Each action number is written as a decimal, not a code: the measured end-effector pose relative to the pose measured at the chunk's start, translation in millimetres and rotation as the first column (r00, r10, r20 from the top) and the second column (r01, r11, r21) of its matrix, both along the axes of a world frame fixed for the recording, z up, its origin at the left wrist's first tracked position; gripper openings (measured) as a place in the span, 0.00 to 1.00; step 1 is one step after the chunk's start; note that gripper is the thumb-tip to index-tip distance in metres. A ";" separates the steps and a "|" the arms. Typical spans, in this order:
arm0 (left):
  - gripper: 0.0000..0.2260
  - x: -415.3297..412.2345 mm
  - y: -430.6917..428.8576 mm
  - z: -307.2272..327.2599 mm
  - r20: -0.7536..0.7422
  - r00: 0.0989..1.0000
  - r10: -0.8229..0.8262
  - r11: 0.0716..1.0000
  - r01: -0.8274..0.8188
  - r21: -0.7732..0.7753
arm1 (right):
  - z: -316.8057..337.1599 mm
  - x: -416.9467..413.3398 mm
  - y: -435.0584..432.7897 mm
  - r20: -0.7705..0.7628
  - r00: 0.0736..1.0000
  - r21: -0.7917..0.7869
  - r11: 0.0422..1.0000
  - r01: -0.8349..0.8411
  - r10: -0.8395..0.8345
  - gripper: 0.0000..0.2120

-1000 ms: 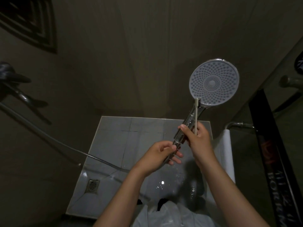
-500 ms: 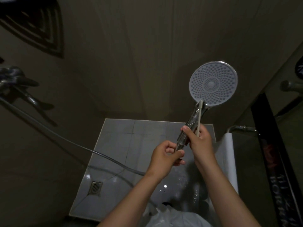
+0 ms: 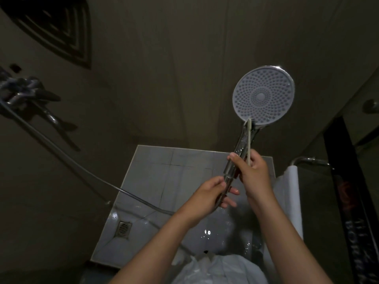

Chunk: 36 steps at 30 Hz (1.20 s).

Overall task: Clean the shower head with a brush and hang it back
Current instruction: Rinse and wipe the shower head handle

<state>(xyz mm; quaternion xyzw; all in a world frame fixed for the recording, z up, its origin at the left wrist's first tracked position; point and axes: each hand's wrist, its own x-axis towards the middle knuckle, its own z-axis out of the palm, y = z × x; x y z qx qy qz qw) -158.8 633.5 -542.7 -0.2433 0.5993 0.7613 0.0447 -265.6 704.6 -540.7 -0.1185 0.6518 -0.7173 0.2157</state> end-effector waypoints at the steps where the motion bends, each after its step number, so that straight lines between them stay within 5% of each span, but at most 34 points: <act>1: 0.14 0.4 0.2 0.1 0.001 1.000 -0.003 1.000 0.003 -0.001 | 0.6 0.5 0.0 -0.006 1.000 0.001 1.000 -0.007 0.007 0.05; 16: 0.05 -4.0 10.0 -2.4 -0.121 0.963 0.240 0.967 -0.248 -0.060 | 12.5 -4.1 0.9 -0.110 0.994 0.076 0.997 0.012 -0.003 0.06; 26: 0.10 -8.4 16.8 -1.2 -0.192 0.866 0.461 0.750 -0.496 -0.438 | 16.1 -3.1 0.2 -0.092 0.994 0.097 0.993 0.065 -0.056 0.07; 30: 0.12 -11.6 10.9 -0.4 -0.184 0.905 0.384 0.802 -0.425 -0.419 | 26.0 -4.9 5.8 -0.042 0.999 0.034 0.999 0.011 -0.010 0.05; 33: 0.07 -14.8 -1.1 7.8 -0.125 0.983 0.133 0.960 -0.159 -0.232 | 40.1 -5.6 5.7 -0.045 0.998 -0.029 0.999 -0.034 0.032 0.05; 36: 0.12 -12.7 -8.2 13.7 -0.215 0.976 -0.035 0.999 0.039 0.012 | 49.7 -7.0 3.4 -0.045 0.997 -0.063 0.996 -0.064 0.061 0.05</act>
